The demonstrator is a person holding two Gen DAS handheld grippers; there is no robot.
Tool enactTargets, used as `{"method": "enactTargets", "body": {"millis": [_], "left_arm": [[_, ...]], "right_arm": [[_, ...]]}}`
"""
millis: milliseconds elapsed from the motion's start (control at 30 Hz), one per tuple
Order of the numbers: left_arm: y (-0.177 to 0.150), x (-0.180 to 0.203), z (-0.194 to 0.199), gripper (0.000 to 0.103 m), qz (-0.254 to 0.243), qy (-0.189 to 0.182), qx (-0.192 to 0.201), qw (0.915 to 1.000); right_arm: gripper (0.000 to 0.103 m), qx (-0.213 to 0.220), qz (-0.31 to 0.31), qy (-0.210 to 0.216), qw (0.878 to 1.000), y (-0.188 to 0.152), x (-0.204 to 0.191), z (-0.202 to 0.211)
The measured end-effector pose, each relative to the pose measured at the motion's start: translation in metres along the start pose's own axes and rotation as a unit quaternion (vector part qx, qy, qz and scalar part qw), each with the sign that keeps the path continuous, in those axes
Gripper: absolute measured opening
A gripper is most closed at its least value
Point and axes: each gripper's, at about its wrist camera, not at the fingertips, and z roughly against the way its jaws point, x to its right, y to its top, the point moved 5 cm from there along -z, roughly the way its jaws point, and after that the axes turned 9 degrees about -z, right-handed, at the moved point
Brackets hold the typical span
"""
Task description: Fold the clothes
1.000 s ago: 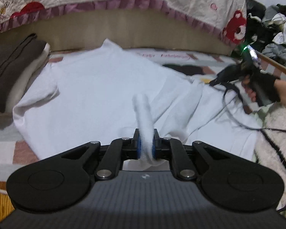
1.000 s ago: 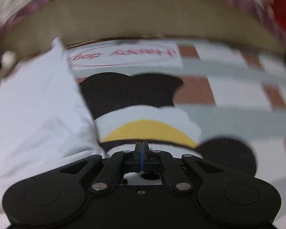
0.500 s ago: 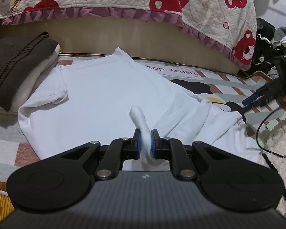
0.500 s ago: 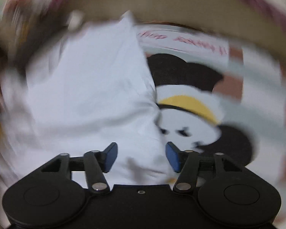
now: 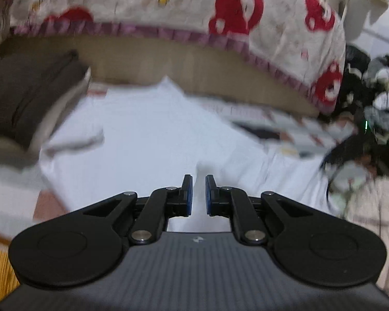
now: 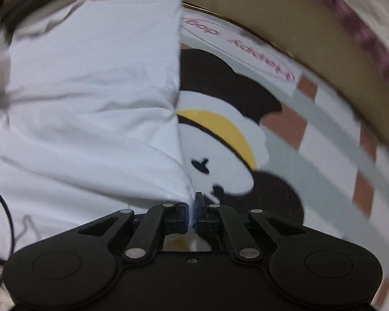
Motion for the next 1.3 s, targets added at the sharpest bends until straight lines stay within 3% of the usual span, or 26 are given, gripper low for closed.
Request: {"method": "enactTargets", "body": {"millis": [133, 200, 267, 300, 333, 367, 533, 567, 600, 633, 667, 700, 800, 967, 1200, 1267, 1300], "left_arm": [[-0.010, 0.005, -0.007, 0.008, -0.044, 0.007, -0.055, 0.9975], [0.002, -0.001, -0.013, 0.011, -0.038, 0.024, -0.047, 0.9979], [0.022, -0.006, -0.026, 0.025, -0.022, 0.012, -0.032, 0.9992], [0.031, -0.007, -0.033, 0.042, -0.016, 0.002, -0.025, 0.9996], [0.038, -0.007, -0.047, 0.051, -0.011, -0.004, -0.032, 0.9994], [0.044, -0.007, -0.060, 0.052, -0.005, -0.011, -0.039, 0.9992], [0.053, 0.004, -0.136, 0.052, 0.050, -0.056, -0.130, 0.9886], [0.045, 0.011, -0.145, 0.050, 0.036, -0.059, -0.158, 0.9850], [0.037, 0.018, -0.153, 0.041, 0.021, -0.063, -0.186, 0.9803], [0.026, 0.028, -0.154, 0.008, -0.016, -0.066, -0.212, 0.9750], [0.016, 0.037, -0.147, 0.004, -0.057, -0.060, -0.222, 0.9715], [0.007, 0.046, -0.140, 0.003, -0.096, -0.054, -0.231, 0.9666], [-0.005, 0.053, -0.092, 0.003, -0.077, -0.065, -0.213, 0.9718], [-0.012, 0.062, -0.015, 0.005, -0.061, -0.114, -0.181, 0.9750], [-0.020, 0.045, -0.009, 0.007, -0.082, -0.095, -0.220, 0.9675], [-0.023, 0.040, -0.007, 0.008, -0.088, -0.090, -0.231, 0.9649], [-0.024, 0.037, -0.006, 0.011, -0.091, -0.087, -0.236, 0.9636]], "right_arm": [[0.003, -0.010, 0.015, -0.001, 1.000, 0.001, -0.007, -0.008], [0.003, -0.019, 0.044, -0.018, 0.999, -0.002, -0.016, -0.012], [0.003, -0.028, 0.056, -0.026, 0.998, -0.004, -0.019, -0.015], [0.003, -0.032, 0.054, -0.027, 0.998, -0.004, -0.019, -0.018], [0.003, -0.036, 0.052, -0.027, 0.998, -0.003, -0.018, -0.020], [0.003, -0.039, 0.050, -0.028, 0.998, -0.002, -0.018, -0.023], [0.003, -0.033, 0.049, -0.027, 0.998, -0.006, -0.018, -0.021], [0.003, -0.031, 0.047, -0.025, 0.998, -0.007, -0.017, -0.021], [0.003, -0.029, 0.045, -0.023, 0.998, -0.007, -0.016, -0.021], [0.003, -0.028, 0.040, -0.020, 0.999, -0.007, -0.014, -0.021], [0.003, -0.027, 0.034, -0.016, 0.999, -0.006, -0.012, -0.021], [0.003, -0.027, 0.026, -0.011, 0.999, -0.006, -0.010, -0.021], [0.003, -0.025, 0.000, 0.006, 1.000, -0.005, -0.002, -0.021], [0.004, -0.032, -0.036, 0.046, 0.998, -0.003, 0.006, -0.024], [0.004, -0.050, -0.023, 0.041, 0.998, -0.002, 0.006, -0.036], [0.011, -0.057, -0.017, 0.040, 0.997, -0.004, 0.006, -0.035], [0.023, -0.064, -0.014, 0.036, 0.997, -0.004, 0.007, -0.033]]}}
